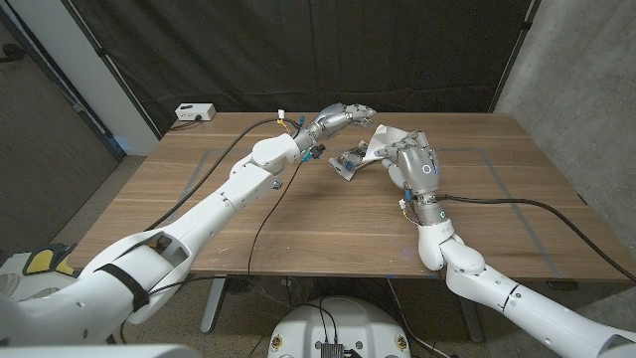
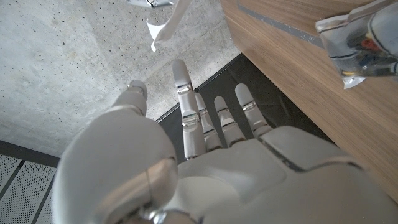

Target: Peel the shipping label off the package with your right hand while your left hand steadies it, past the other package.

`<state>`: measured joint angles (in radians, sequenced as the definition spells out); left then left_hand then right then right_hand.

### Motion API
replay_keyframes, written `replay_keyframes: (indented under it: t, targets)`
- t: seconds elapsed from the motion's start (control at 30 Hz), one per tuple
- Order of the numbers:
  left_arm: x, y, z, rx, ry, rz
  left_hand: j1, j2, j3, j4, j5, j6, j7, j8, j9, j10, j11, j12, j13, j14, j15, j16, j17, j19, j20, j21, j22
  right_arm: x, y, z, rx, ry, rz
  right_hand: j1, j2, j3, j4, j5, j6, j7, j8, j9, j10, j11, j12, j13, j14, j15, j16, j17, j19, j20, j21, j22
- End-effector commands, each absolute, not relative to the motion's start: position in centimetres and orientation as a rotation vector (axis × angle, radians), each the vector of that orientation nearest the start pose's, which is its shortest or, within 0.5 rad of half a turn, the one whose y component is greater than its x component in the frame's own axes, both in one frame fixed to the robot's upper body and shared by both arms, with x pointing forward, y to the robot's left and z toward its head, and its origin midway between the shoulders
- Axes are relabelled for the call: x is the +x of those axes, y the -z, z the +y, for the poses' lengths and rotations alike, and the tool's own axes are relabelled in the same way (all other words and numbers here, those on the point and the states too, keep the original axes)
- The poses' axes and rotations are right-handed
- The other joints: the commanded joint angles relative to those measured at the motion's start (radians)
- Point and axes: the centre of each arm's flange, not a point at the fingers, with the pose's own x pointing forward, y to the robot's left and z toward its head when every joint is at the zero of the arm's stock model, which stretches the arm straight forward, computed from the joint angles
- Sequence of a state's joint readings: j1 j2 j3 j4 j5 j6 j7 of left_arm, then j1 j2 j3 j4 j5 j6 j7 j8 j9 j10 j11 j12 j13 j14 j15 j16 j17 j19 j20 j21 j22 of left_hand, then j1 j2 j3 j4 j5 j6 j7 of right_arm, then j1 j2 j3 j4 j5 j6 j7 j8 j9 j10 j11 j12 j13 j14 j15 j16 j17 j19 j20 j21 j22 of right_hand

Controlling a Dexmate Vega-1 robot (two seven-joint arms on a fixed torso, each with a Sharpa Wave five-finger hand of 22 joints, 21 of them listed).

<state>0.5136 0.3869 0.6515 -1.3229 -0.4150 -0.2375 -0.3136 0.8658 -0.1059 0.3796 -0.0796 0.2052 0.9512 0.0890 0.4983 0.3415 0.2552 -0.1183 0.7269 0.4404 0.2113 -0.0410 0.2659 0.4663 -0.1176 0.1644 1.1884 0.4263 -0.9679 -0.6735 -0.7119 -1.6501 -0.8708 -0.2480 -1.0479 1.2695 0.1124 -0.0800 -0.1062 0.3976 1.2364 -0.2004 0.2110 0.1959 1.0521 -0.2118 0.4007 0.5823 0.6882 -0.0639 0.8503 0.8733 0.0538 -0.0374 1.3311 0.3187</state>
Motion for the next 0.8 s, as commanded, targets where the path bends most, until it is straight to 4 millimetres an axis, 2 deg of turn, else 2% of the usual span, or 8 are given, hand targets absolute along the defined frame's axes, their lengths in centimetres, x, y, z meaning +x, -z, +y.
replay_keyframes:
  t: [0.03,0.13,0.23,0.33,0.43,0.5,0.67,0.8]
  targets:
    - [62.45,-8.84,7.86,0.407,0.739,-0.770,0.024,-0.011,0.000,-0.017,0.010,0.007,-0.013,-0.009,-0.010,0.007,-0.006,0.006,-0.002,0.010,-0.004,-0.006,0.002,0.011,0.006,0.010,-0.002,53.51,6.95,-19.62,-1.267,0.678,-1.233,-0.007,-0.003,0.000,0.000,0.004,0.010,0.002,0.005,0.002,0.010,0.002,-0.002,0.004,0.011,-0.165,-0.004,0.003,-0.004,-0.035,0.007,-0.002]
    - [62.43,-8.86,7.82,0.406,0.743,-0.771,0.027,-0.026,-0.007,-0.023,0.010,0.005,-0.018,-0.017,-0.017,0.005,-0.004,0.007,-0.003,0.006,0.000,-0.010,0.002,0.010,0.009,0.011,-0.005,53.60,6.93,-19.59,-1.270,0.681,-1.231,-0.008,-0.003,0.000,0.000,0.005,0.012,0.002,0.005,0.001,0.012,0.002,-0.003,0.005,0.012,-0.166,-0.006,0.004,-0.005,-0.035,0.011,-0.005]
    - [62.37,-8.91,7.79,0.418,0.742,-0.775,0.008,-0.053,-0.028,-0.022,0.009,0.002,-0.017,-0.026,-0.028,0.002,-0.001,0.009,-0.002,0.003,0.006,-0.014,0.003,0.007,0.013,0.010,-0.009,53.70,6.94,-19.54,-1.273,0.679,-1.230,-0.009,-0.004,0.000,0.000,0.005,0.012,0.002,0.004,0.000,0.012,0.002,-0.004,0.006,0.011,-0.165,-0.007,0.004,-0.006,-0.036,0.013,-0.006]
    - [62.26,-9.00,7.75,0.443,0.726,-0.783,0.005,-0.059,-0.034,-0.024,0.010,0.003,-0.019,-0.030,-0.032,0.001,0.000,0.010,-0.001,0.002,0.006,-0.015,0.003,0.007,0.014,0.011,-0.011,53.68,6.94,-19.46,-1.271,0.679,-1.236,-0.009,-0.005,-0.001,0.000,0.006,0.012,0.002,0.004,0.000,0.012,0.002,-0.004,0.006,0.011,-0.165,-0.007,0.005,-0.006,-0.036,0.014,-0.008]
    - [62.14,-9.10,7.70,0.478,0.699,-0.797,0.032,-0.059,-0.033,-0.040,0.017,-0.003,-0.031,-0.038,-0.039,-0.002,-0.001,0.011,-0.001,0.002,0.009,-0.018,0.004,0.018,0.012,0.015,-0.014,53.64,6.89,-19.40,-1.268,0.678,-1.242,-0.010,-0.005,-0.001,0.000,0.006,0.012,0.002,0.004,0.000,0.013,0.002,-0.005,0.007,0.011,-0.166,-0.009,0.004,-0.007,-0.036,0.017,-0.010]
    - [62.10,-9.14,7.65,0.485,0.696,-0.802,0.058,-0.054,-0.031,-0.052,0.021,-0.011,-0.047,-0.047,-0.046,-0.003,-0.003,0.013,0.000,0.012,0.003,-0.016,0.005,0.032,0.000,0.021,-0.019,53.59,6.84,-19.34,-1.265,0.681,-1.247,-0.011,-0.005,-0.001,0.001,0.007,0.013,0.002,0.004,0.000,0.014,0.002,-0.005,0.007,0.010,-0.166,-0.010,0.004,-0.008,-0.036,0.019,-0.011]
    - [62.05,-9.25,7.64,0.518,0.678,-0.815,0.101,-0.036,-0.021,-0.066,0.027,-0.017,-0.057,-0.057,-0.052,-0.003,-0.011,0.017,0.002,0.020,-0.002,-0.015,0.008,0.044,-0.019,0.027,-0.027,53.42,6.71,-19.31,-1.256,0.682,-1.257,-0.012,-0.006,-0.002,0.000,0.008,0.013,0.002,0.003,-0.001,0.015,0.002,-0.008,0.006,0.012,-0.166,-0.011,0.006,-0.010,-0.035,0.025,-0.016]
    - [62.08,-9.24,7.65,0.523,0.671,-0.809,0.167,0.024,0.007,-0.070,0.019,-0.001,-0.053,-0.065,-0.067,0.008,-0.020,0.026,0.001,0.026,-0.006,-0.012,0.018,0.052,-0.024,0.031,-0.048,53.39,6.68,-19.31,-1.252,0.685,-1.259,-0.013,-0.005,-0.002,0.000,0.008,0.013,0.001,0.003,-0.001,0.016,0.002,-0.008,0.007,0.013,-0.166,-0.012,0.007,-0.011,-0.034,0.028,-0.018]
